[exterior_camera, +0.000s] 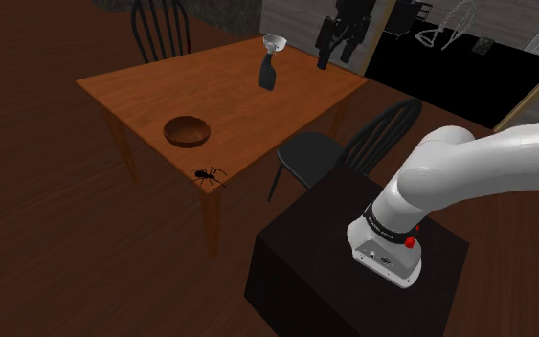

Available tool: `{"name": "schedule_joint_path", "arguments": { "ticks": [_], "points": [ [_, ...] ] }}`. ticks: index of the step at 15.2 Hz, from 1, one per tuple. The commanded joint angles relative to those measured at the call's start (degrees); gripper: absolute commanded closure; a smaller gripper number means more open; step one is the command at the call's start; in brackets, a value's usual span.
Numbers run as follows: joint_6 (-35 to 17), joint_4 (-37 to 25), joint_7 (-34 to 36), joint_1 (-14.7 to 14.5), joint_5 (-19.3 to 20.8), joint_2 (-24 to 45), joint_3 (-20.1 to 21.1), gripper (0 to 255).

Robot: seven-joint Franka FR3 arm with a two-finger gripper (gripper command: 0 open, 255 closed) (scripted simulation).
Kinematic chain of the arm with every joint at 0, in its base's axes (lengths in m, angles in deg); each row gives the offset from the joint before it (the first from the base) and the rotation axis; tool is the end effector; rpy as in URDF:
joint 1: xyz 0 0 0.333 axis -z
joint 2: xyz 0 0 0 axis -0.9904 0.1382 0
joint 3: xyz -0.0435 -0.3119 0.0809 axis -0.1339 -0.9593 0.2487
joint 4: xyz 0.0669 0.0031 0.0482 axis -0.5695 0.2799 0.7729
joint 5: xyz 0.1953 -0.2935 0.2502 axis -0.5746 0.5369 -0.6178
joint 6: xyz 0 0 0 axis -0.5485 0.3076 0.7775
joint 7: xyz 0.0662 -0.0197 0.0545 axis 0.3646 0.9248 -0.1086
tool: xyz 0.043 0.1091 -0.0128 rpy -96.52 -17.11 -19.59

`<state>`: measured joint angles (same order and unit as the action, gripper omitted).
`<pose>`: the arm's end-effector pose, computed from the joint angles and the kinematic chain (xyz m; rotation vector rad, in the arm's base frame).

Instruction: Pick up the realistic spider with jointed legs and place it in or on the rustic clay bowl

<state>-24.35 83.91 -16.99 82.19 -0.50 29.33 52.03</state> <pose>0.3407 -0.0102 0.5754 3.1244 -0.1378 0.0620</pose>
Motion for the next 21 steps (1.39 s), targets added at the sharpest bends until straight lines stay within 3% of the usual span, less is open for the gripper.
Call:
{"name": "schedule_joint_path", "arguments": {
  "ticks": [1, 11, 21],
  "points": [
    [0.00, 0.00, 0.00, 0.00, 0.00, 0.00, 0.00, 0],
    [-17.00, 6.20, 2.62, -3.15, -5.16, 13.35, 2.74, 0],
    [-33.13, 5.12, 3.51, -6.71, -10.51, 32.68, 5.53, 0]
  ]
}}
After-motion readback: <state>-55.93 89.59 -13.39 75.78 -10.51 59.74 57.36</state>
